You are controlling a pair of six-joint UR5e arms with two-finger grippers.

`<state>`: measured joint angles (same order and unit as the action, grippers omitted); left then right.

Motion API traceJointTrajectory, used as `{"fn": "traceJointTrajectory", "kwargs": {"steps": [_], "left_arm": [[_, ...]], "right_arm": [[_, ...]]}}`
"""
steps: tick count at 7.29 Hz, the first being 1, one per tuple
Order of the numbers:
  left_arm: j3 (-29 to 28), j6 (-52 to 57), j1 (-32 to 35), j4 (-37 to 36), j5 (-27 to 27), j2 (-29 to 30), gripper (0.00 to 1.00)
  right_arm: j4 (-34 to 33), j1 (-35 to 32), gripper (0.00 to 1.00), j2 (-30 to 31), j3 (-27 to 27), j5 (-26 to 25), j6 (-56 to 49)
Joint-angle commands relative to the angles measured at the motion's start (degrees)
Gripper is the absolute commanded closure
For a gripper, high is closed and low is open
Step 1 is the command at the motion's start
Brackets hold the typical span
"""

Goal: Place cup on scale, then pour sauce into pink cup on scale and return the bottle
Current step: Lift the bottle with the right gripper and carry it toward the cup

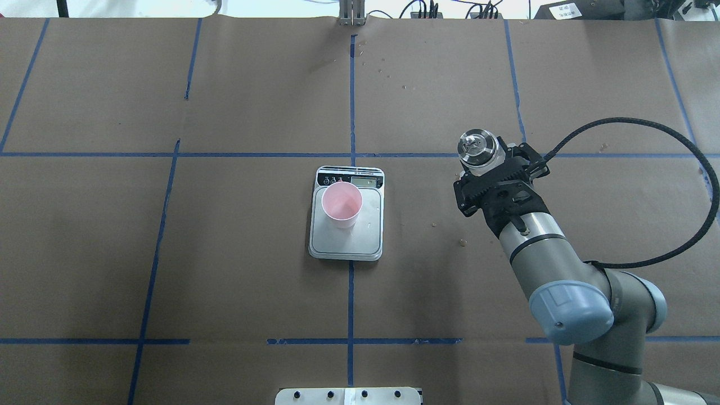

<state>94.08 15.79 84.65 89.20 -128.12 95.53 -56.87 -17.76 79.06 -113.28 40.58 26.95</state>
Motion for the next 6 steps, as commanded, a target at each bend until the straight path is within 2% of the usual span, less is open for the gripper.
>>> {"fn": "traceJointTrajectory", "kwargs": {"steps": [1, 4, 6], "left_arm": [[-5.72, 4.22, 2.88, 0.89, -4.94, -0.08, 0.00], [-6.10, 4.43, 2.89, 2.21, -4.95, -0.08, 0.00], [-6.37, 4.51, 2.89, 2.30, -4.95, 0.01, 0.00]], "right_arm": [[-11.02, -0.43, 1.00, -6.18, 0.60, -3.38, -1.90], [-14.41, 0.27, 1.00, -8.66, 5.33, -7.16, -1.99], [-14.41, 1.06, 1.00, -12.51, 12.17, -9.79, -2.08]]}}
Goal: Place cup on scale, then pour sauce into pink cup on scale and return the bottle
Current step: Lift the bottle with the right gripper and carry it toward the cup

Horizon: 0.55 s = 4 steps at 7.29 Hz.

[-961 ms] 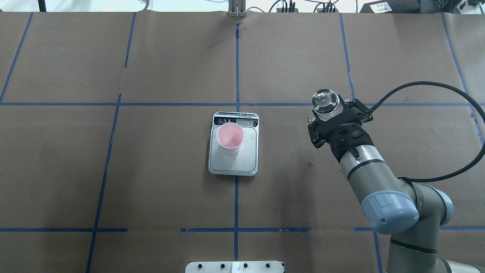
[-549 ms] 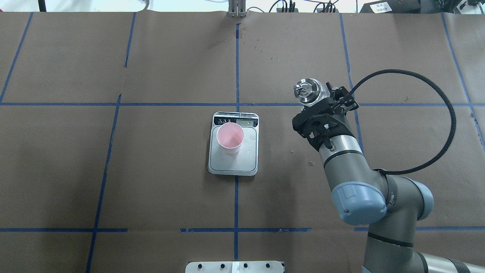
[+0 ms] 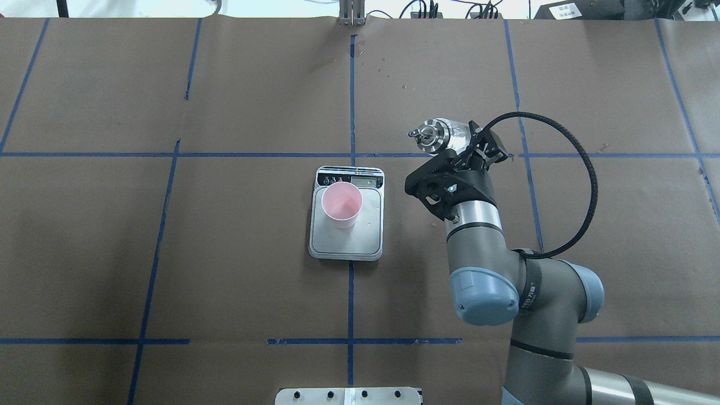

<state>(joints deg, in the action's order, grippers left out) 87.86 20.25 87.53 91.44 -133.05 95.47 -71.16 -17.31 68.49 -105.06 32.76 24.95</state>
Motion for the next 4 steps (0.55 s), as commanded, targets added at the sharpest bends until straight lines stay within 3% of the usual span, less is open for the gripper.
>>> {"fn": "traceJointTrajectory", "kwargs": {"steps": [1, 3, 4], "left_arm": [[-0.23, 0.05, 0.01, 0.06, 0.07, 0.07, 0.00], [-0.32, 0.05, 0.01, 0.06, 0.16, 0.16, 0.00], [-0.32, 0.05, 0.01, 0.06, 0.16, 0.16, 0.00]], "right_arm": [[-1.68, 1.48, 1.00, -2.91, 6.24, -5.04, -1.55], [-3.01, 3.68, 1.00, -4.59, 8.20, -11.28, -6.21], [-3.10, 4.21, 1.00, -4.94, 8.98, -12.09, -8.14]]}}
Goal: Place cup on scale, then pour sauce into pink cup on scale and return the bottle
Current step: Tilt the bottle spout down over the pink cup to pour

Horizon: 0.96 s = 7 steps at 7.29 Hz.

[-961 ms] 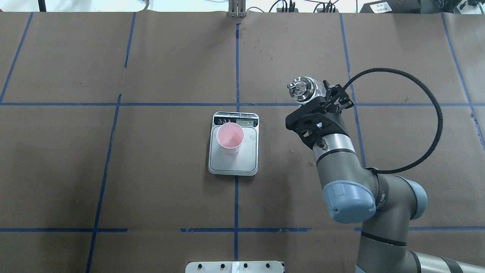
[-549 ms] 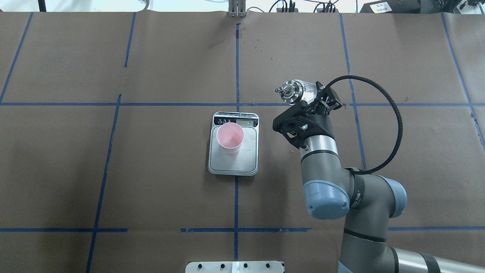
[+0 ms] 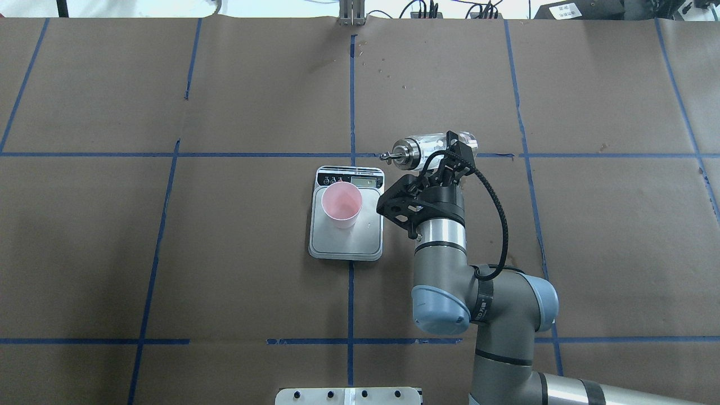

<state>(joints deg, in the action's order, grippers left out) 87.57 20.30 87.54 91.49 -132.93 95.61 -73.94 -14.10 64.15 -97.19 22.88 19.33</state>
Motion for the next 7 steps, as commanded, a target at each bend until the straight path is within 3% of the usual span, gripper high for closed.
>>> {"fn": "traceJointTrajectory", "kwargs": {"steps": [1, 7], "left_arm": [[-0.03, 0.00, 0.00, 0.00, 0.04, -0.07, 0.00], [-0.03, 0.00, 0.00, -0.09, 0.13, -0.16, 0.00]], "right_arm": [[-0.41, 1.96, 1.00, -1.38, 2.87, -6.14, -5.67], [-4.81, 1.97, 1.00, -2.53, 3.85, -12.85, -24.91]]}}
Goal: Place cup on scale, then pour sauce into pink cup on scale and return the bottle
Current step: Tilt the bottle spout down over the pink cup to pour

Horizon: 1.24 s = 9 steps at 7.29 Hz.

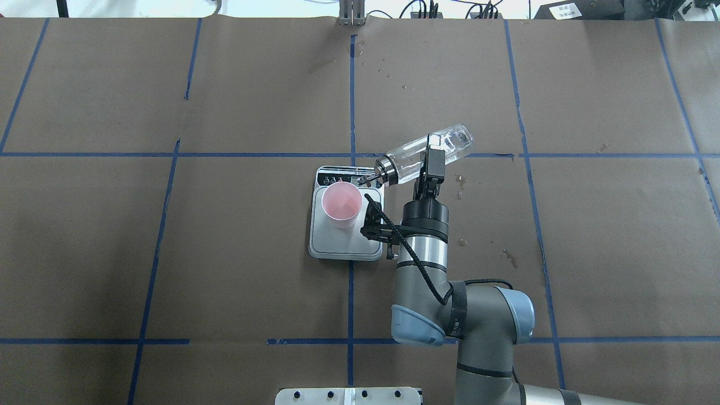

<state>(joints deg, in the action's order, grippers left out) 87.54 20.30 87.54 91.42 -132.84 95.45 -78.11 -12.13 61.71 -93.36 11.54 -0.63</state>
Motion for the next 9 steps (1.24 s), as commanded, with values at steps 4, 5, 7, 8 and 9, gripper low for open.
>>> {"fn": "traceJointTrajectory", "kwargs": {"steps": [4, 5, 7, 8, 9], "left_arm": [[-0.09, 0.00, 0.00, 0.08, -0.05, 0.00, 0.00], [-0.09, 0.09, 0.00, 0.08, 0.03, -0.09, 0.00], [-0.18, 0.00, 0.00, 0.08, -0.05, -0.09, 0.00], [-0.18, 0.00, 0.00, 0.08, -0.05, -0.09, 0.00], [-0.09, 0.00, 0.00, 0.08, -0.05, 0.00, 0.00]], "right_arm": [[-0.64, -0.26, 1.00, -1.94, 0.02, -2.92, -16.54], [-0.64, -0.43, 1.00, -2.21, 0.02, -4.06, -19.64], [-0.64, -0.70, 1.00, -2.21, 0.02, -5.91, -27.29], [-0.73, -0.70, 1.00, -2.30, 0.02, -6.26, -28.27], [-0.64, -0.78, 1.00, -2.30, 0.02, -6.61, -29.94]]}}
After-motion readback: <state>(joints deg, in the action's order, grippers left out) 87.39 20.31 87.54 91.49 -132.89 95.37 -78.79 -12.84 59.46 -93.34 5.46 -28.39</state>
